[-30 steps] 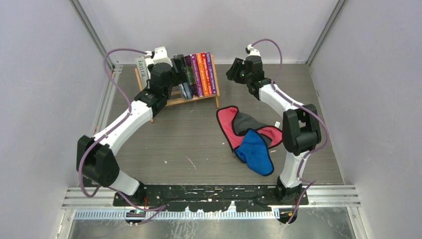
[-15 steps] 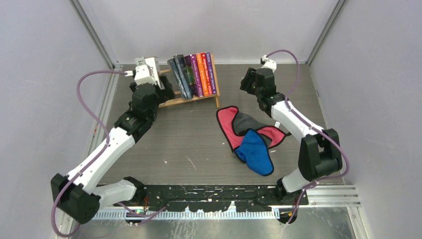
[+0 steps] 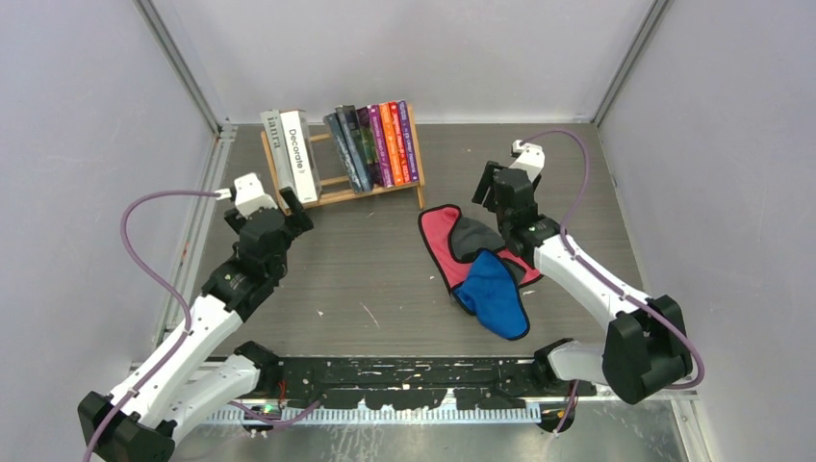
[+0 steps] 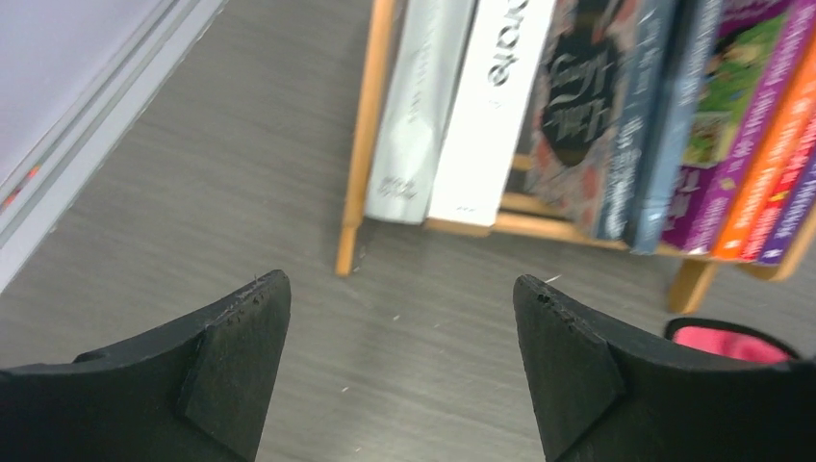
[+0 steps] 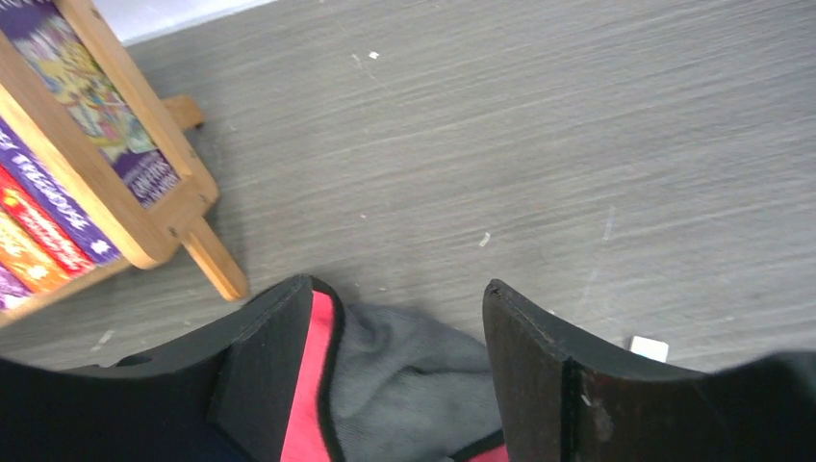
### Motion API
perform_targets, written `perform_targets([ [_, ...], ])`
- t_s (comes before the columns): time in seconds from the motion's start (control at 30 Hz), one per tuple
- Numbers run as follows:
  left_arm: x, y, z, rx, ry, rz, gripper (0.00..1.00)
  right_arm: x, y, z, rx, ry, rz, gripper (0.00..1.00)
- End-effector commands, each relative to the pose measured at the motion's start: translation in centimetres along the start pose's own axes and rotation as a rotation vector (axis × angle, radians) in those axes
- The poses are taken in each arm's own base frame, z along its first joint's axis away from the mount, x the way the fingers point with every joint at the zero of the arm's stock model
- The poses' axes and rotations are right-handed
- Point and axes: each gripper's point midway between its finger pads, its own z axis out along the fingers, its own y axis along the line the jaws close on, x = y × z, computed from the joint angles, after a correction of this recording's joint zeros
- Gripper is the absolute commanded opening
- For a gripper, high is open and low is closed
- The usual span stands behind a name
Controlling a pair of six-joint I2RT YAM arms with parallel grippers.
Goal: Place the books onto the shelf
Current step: Reset both arms
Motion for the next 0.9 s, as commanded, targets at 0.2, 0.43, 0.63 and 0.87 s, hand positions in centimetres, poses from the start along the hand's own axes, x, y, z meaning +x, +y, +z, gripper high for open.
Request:
perform_targets([
  [0.2,1.9,4.7,-1.2,-0.134,-0.071,-0.088,0.85,-1.1,-3.6,-2.3,0.191,-0.124,-0.011,0.82],
  [0.43,3.6,4.1,-1.6,-0.01,-0.1,-0.093,0.85,-0.2,-4.7,-3.3,0.223,-0.155,0.013,0.89],
  [0.63,6.0,4.1,-1.3,0.036,-0.081,-0.058,0.86,0.2,-5.0,-3.7,0.236,-0.172,0.018,0.91],
  [0.87,7.2,3.8,-1.0,0.063,-0.066,-0.032,0.86,0.5,-4.9,-3.7,0.25,-0.176,0.003,0.92],
])
